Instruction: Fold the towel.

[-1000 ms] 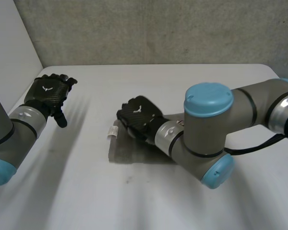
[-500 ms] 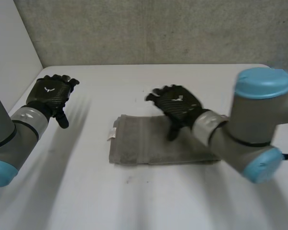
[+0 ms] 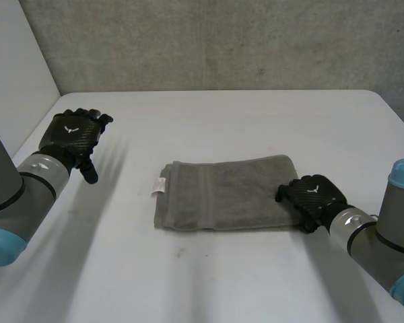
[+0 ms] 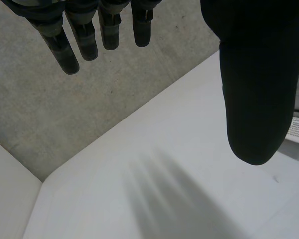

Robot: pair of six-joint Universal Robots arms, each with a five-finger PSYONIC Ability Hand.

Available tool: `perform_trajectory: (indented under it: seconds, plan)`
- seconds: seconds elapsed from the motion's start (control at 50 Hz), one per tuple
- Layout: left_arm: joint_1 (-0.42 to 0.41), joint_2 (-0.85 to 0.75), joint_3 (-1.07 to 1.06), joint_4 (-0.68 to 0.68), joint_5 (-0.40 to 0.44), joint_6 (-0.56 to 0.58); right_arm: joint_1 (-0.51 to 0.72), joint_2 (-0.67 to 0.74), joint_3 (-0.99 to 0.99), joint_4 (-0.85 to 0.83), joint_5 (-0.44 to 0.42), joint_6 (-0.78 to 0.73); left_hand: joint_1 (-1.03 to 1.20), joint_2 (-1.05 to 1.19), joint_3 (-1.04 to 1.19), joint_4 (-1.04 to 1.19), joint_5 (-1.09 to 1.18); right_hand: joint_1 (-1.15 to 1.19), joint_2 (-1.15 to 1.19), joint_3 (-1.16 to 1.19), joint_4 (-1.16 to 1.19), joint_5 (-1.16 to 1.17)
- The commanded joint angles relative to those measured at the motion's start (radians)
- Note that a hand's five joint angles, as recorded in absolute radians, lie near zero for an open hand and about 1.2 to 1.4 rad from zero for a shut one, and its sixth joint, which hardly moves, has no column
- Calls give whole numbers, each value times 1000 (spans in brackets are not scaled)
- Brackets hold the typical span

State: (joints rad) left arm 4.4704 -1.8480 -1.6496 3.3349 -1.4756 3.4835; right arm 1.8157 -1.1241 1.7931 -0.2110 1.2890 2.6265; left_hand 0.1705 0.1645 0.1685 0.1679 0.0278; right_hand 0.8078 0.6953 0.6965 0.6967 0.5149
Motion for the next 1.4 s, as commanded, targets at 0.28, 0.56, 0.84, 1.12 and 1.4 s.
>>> perform_trajectory:
  seconds: [0.28,0.56,0.84,1.12,1.4]
  plan:
    - [0,0,-4,0,0,0,163,0,-200,-45,26,-112,4,10,6,7,-28,589,701,700,700,707]
    - [1,4,-24,0,0,0,556,268,-571,114,12,-284,4,10,6,7,-28,589,701,700,700,707]
    - [-8,6,-30,0,1,0,594,290,-594,150,26,-255,4,10,6,7,-28,-633,-521,-522,-522,-515]
    - [-172,6,102,-11,-14,-127,343,-6,-399,137,10,369,43,49,45,45,11,-633,-521,-522,-522,-515]
    - [-368,-226,318,-201,-17,-460,194,50,-397,232,9,647,43,49,45,46,11,-633,-521,-522,-522,-515]
